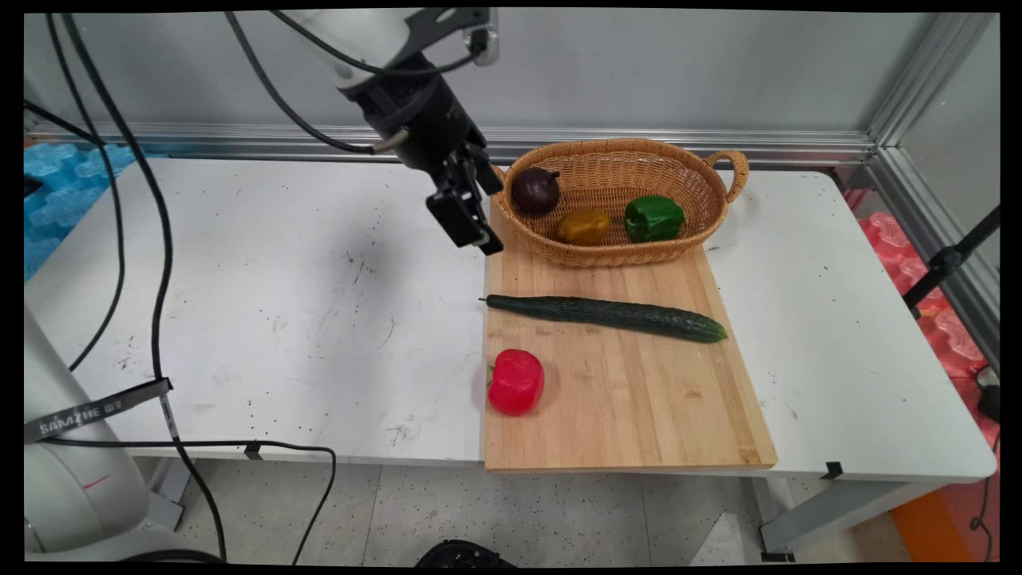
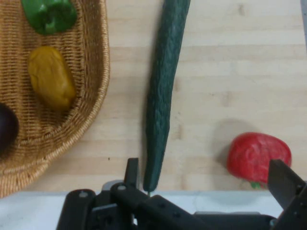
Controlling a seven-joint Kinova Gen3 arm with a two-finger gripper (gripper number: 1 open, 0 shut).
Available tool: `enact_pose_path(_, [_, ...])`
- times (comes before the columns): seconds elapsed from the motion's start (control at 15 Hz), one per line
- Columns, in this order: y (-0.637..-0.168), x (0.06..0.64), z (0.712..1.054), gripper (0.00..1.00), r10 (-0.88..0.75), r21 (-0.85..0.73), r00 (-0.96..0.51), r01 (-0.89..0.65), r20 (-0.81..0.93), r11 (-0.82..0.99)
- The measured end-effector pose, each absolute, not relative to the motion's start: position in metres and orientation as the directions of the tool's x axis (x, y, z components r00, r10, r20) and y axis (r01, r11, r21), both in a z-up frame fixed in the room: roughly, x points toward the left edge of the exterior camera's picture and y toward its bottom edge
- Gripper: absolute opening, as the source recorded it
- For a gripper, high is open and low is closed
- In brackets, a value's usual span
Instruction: Pick up the cucumber from the cutting board
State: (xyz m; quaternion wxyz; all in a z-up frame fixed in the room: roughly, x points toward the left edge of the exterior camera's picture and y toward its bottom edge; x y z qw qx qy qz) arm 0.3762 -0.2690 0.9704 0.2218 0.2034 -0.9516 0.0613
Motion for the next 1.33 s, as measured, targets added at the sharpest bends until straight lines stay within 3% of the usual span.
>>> enact_pose_path(0.87, [-0.332,0.295,0.858,1.0,-0.27,-0.026,-0.855,-0.313,0.444,0.95])
enact_pose_path(1.33, [-0.355,0.261,0.815,1.0,-0.271,-0.013,-0.86,-0.306,0.432,0.952])
